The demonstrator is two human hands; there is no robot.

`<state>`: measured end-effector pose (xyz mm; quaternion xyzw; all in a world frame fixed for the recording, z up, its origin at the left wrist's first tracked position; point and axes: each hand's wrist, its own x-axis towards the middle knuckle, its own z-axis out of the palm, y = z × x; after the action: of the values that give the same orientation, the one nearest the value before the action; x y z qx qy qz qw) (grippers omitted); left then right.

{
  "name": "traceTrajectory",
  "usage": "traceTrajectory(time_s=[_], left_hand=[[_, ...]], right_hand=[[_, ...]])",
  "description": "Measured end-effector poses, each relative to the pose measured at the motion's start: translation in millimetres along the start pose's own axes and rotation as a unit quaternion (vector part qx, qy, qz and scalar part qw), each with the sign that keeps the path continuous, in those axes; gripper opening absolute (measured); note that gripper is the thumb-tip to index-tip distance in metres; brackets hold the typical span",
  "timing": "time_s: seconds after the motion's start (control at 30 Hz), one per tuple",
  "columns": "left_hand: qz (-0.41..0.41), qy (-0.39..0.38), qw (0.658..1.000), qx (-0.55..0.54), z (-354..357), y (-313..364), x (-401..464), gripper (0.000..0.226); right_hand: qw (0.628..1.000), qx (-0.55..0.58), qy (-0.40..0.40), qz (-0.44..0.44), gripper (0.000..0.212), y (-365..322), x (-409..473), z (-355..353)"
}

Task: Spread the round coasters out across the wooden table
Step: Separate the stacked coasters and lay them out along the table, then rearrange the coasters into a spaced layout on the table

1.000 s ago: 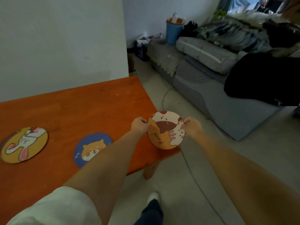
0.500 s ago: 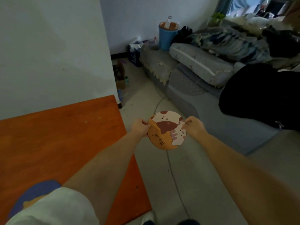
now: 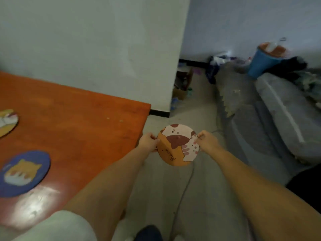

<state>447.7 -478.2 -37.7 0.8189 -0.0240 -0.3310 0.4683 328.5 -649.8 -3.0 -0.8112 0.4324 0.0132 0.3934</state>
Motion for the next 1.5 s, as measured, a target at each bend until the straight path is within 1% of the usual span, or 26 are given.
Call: traceTrajectory(time_s=[0.03,0.1,0.17,0.3,0.47,0.6,0.73,0.93,1.03,1.1,1.2,1.3,1.37,1.4,1.43,1.5], left_hand=[[-0.004,0.021,1.0,-0.011,-5,-1,-1,0.025],[-0.019,0.063,0.997,-0.025,-19,-7,-3,0.029],[-0.037,0.099,0.994,-0.032,-38,-13,0,0.029],[-0.068,0.167,0.981,-0.071,-83,-28,9,0.019],[-0.108,0.243,0.956,-0.126,-128,-46,15,0.028],[-0.143,0.275,0.938,-0.156,-147,-60,11,0.032],[-0.176,0.311,0.916,-0.184,-154,-77,9,0.032],[-0.242,0.36,0.88,-0.191,-159,-93,6,0.035],[-0.283,0.363,0.867,-0.191,-154,-103,3,0.037],[-0.306,0.36,0.86,-0.192,-147,-109,2,0.034],[-0.329,0.367,0.854,-0.167,-134,-113,6,0.035],[-0.334,0.401,0.846,-0.11,-124,-114,14,0.037],[-0.343,0.409,0.842,-0.082,-120,-113,17,0.025],[-0.35,0.401,0.844,-0.067,-120,-110,16,0.011],[-0.356,0.391,0.847,-0.054,-121,-109,15,0.008],[-0.373,0.363,0.853,-0.04,-127,-110,14,0.032]], right_hand=[[1.0,-0.009,-0.017,-0.016,0.009,-6,10,4],[0.998,-0.021,-0.051,-0.043,0.014,-21,26,17],[0.993,-0.032,-0.087,-0.076,0.019,-40,41,35],[0.977,-0.038,-0.154,-0.144,0.026,-94,68,79],[0.946,-0.064,-0.228,-0.22,0.023,-154,87,131],[0.919,-0.128,-0.262,-0.266,0.013,-182,95,164],[0.89,-0.168,-0.316,-0.284,0.023,-197,102,195],[0.841,-0.228,-0.37,-0.324,0.027,-215,100,237],[0.809,-0.267,-0.404,-0.333,0.028,-216,102,251],[0.786,-0.29,-0.422,-0.346,0.027,-217,104,256],[0.754,-0.327,-0.429,-0.375,0.029,-218,110,260],[0.732,-0.349,-0.42,-0.407,0.032,-213,113,262],[0.723,-0.36,-0.406,-0.428,0.026,-209,115,263],[0.717,-0.366,-0.395,-0.443,0.021,-208,115,263],[0.711,-0.373,-0.383,-0.457,0.018,-207,115,262],[0.703,-0.383,-0.368,-0.473,0.017,-211,114,260]])
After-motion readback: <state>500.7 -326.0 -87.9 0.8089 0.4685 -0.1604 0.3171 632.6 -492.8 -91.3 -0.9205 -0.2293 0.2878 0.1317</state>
